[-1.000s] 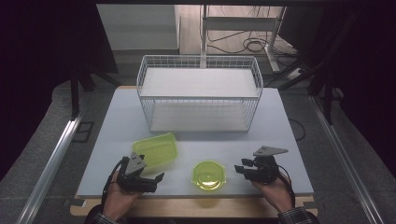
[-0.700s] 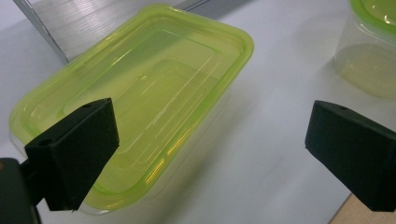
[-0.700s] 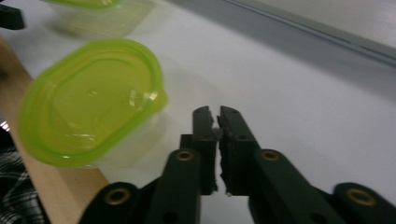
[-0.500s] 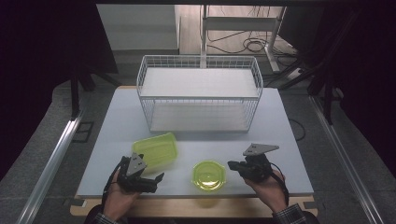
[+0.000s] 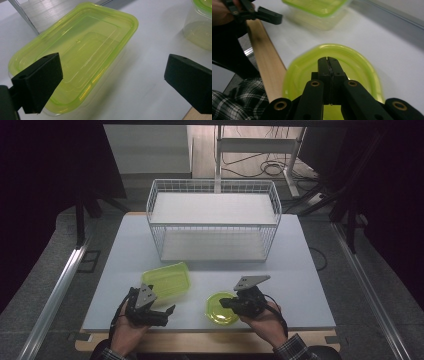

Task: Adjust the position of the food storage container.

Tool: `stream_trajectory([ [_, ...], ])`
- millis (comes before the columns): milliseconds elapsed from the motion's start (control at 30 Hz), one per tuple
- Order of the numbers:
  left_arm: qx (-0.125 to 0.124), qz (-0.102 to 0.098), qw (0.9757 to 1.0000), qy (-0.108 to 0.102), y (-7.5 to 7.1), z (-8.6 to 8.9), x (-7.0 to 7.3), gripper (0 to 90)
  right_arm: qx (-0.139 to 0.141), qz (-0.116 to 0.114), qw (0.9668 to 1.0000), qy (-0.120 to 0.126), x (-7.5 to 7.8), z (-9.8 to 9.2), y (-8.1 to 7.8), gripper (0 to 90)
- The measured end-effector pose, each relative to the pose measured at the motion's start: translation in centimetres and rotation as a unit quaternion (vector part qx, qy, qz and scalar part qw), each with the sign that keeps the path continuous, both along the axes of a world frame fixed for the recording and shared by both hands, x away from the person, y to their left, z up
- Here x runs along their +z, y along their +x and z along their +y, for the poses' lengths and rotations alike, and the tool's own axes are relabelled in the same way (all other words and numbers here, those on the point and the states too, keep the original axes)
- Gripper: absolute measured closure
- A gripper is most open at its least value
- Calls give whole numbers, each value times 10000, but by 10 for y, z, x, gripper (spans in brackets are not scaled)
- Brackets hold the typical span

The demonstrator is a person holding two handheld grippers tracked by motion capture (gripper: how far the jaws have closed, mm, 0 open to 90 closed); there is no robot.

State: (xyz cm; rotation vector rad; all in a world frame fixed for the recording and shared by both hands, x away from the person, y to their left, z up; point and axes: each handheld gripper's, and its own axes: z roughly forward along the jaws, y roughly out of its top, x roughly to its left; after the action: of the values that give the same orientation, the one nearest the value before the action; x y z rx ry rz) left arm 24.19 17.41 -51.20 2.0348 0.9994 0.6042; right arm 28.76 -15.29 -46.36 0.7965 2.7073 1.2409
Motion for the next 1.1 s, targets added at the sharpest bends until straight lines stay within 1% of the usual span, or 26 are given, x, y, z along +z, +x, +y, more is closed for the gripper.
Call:
stream_trajectory([
  [33,3,1,10000,1,0,0,0,17,53,15,10000,4,0,4,-1,892],
  [67,3,1,10000,1,0,0,0,17,53,15,10000,4,0,4,-1,892],
  [100,6,1,10000,18,0,0,0,17,131,49,9999,34,0,12,-3,892],
  [133,6,1,10000,18,0,0,0,18,131,49,9999,34,0,12,-3,892],
  [167,18,-3,10000,41,0,-1,0,18,219,72,9997,35,-1,19,-4,892],
  [300,12,-6,10000,37,0,-1,0,18,395,114,9992,6,-3,34,-9,892],
  [333,12,-6,10000,37,0,-1,0,19,395,114,9992,6,-3,34,-9,892],
  [367,13,1,10000,41,0,-1,-1,18,486,137,9987,-15,-5,41,-12,892],
  [467,18,3,10000,58,0,-1,-1,19,632,204,9978,-57,-9,47,-18,891],
  [533,15,5,10000,66,0,-1,-1,19,700,208,9973,-117,-13,49,-22,891],
  [567,10,11,10000,85,0,-1,-1,19,723,229,9970,-151,-14,49,-23,891],
  [667,-5,18,9999,113,0,-2,-1,19,725,296,9968,-141,-18,47,-25,891],
  [767,-9,25,9999,132,0,-2,-2,19,697,284,9970,-172,-19,45,-24,891],
  [833,0,34,9999,141,0,-3,-2,19,589,286,9976,-202,-20,36,-22,891],
  [867,0,34,9999,141,0,-3,-2,19,589,286,9976,-202,-20,36,-22,891],
  [900,-2,27,9999,158,1,-3,-2,19,483,285,9982,-216,-20,29,-19,891],
  [933,-2,27,9999,158,1,-3,-2,18,483,285,9982,-216,-20,29,-19,891],
  [967,-3,33,9999,160,1,-3,-2,18,420,279,9985,-228,-20,24,-18,891],
  [1000,-3,34,9999,162,1,-3,-2,18,284,247,9990,-232,-20,15,-15,891],
  [1100,-3,42,9999,160,1,-3,-2,19,116,253,9994,-225,-19,5,-10,890],
])
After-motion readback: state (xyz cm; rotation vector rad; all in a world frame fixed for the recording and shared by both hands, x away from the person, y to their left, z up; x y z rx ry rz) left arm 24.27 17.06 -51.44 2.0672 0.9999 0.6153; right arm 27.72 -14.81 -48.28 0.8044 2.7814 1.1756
